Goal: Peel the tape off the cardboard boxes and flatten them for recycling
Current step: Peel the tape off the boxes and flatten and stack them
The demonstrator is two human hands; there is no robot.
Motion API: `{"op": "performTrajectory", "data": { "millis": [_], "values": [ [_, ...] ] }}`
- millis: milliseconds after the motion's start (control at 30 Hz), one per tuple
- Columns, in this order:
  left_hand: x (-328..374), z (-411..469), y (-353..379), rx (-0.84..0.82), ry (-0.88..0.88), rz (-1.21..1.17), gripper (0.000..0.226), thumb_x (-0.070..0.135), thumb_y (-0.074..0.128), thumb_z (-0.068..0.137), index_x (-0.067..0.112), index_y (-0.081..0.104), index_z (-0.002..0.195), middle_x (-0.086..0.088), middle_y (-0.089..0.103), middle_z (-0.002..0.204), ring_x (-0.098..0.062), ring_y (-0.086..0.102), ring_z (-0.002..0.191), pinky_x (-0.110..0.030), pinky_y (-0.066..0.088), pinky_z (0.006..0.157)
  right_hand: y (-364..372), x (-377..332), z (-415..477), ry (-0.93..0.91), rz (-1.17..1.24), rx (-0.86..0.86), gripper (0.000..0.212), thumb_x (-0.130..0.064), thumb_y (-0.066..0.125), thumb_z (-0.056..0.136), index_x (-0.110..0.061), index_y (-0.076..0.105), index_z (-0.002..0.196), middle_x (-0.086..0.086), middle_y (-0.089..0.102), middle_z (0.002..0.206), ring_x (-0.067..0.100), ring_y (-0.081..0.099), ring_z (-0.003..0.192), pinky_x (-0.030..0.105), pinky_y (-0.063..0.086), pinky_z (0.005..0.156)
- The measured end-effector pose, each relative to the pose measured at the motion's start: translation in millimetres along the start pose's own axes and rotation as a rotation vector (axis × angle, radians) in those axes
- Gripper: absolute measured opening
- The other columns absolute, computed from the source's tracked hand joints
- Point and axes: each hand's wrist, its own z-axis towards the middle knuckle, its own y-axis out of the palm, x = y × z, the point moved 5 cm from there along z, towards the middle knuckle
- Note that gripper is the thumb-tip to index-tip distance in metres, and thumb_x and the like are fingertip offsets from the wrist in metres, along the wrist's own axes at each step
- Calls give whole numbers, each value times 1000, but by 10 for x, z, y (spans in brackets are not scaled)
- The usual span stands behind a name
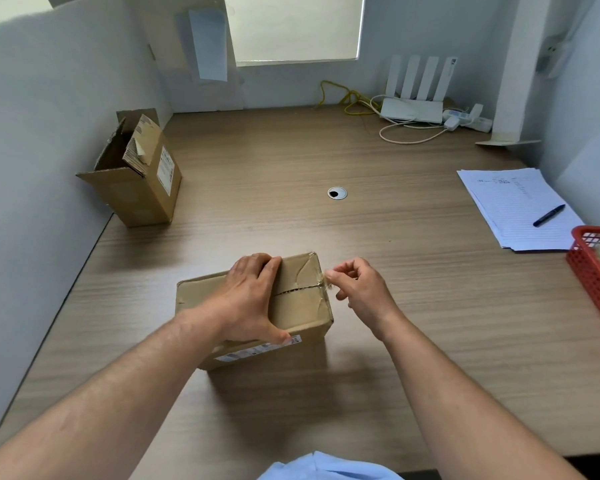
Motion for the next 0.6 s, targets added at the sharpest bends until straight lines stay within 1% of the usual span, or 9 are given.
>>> {"op": "performTrajectory", "data": {
  "millis": [67, 100, 200, 267, 333, 367, 433, 500, 600],
  "values": [
    [-21, -57, -28, 23, 24, 18, 127, 68, 74, 61, 17, 1, 152, -2, 9, 150, -23, 5, 141, -29, 2, 119, 32, 83, -38, 40, 85, -101, 43, -38, 64, 88, -22, 46, 123, -4, 62, 96, 10, 57, 72, 19, 39, 63],
    [-40, -84, -43, 31, 37, 25, 128, 67, 75, 61, 17, 1, 152, -2, 8, 150, -23, 3, 142, -27, -3, 118, 57, 116, -50, 51, 98, -153, 51, -45, 63, 86, -25, 43, 128, -5, 62, 98, 9, 57, 73, 21, 39, 65],
    [-101, -154, -75, 25, 59, 26, 129, 66, 76, 61, 20, -2, 152, 2, 4, 151, -22, -4, 144, -21, -13, 110, 183, 204, -75, 69, 91, -294, 66, -63, 55, 71, -23, 54, 124, -5, 64, 101, 8, 57, 73, 24, 37, 66],
    [-138, -197, -67, -9, 61, 25, 128, 65, 77, 62, 23, -4, 152, 6, 2, 151, -20, -7, 144, -20, -13, 109, 215, 240, -50, 97, 235, -309, 66, -68, 50, 71, -21, 62, 116, -5, 64, 92, 8, 55, 68, 23, 35, 62],
    [-151, -241, -29, -53, 78, 52, 129, 66, 76, 62, 24, -7, 152, 9, 0, 150, -19, -11, 144, -22, -12, 111, 161, 218, 18, 111, 356, -268, 56, -63, 46, 78, -22, 65, 110, -4, 63, 87, 6, 53, 65, 22, 33, 59],
    [-159, -260, -10, -67, 86, 69, 129, 67, 75, 62, 25, -8, 152, 10, -1, 150, -19, -12, 144, -24, -13, 112, 121, 172, 50, 79, 301, -256, 45, -57, 47, 83, -24, 67, 108, -3, 63, 90, 6, 53, 67, 21, 34, 60],
    [-166, -277, 11, -84, 86, 81, 130, 67, 75, 63, 25, -9, 152, 11, -3, 151, -20, -15, 145, -26, -12, 113, 79, 74, 85, 17, 169, -279, 21, -35, 53, 93, -26, 69, 105, -5, 63, 96, 6, 52, 73, 21, 34, 64],
    [-170, -278, 18, -88, 89, 89, 130, 68, 75, 62, 26, -10, 152, 10, -3, 151, -21, -15, 145, -29, -10, 115, 89, -18, 99, -4, 120, -311, 21, -20, 53, 94, -24, 71, 103, -8, 66, 97, 7, 52, 78, 22, 34, 67],
    [-168, -282, 21, -86, 98, 102, 131, 69, 74, 62, 25, -10, 152, 7, -2, 152, -22, -14, 145, -30, -10, 117, 149, -100, 121, -12, 84, -361, 23, -13, 52, 92, -23, 72, 98, -5, 68, 100, 9, 51, 81, 25, 34, 70]
  ]
}}
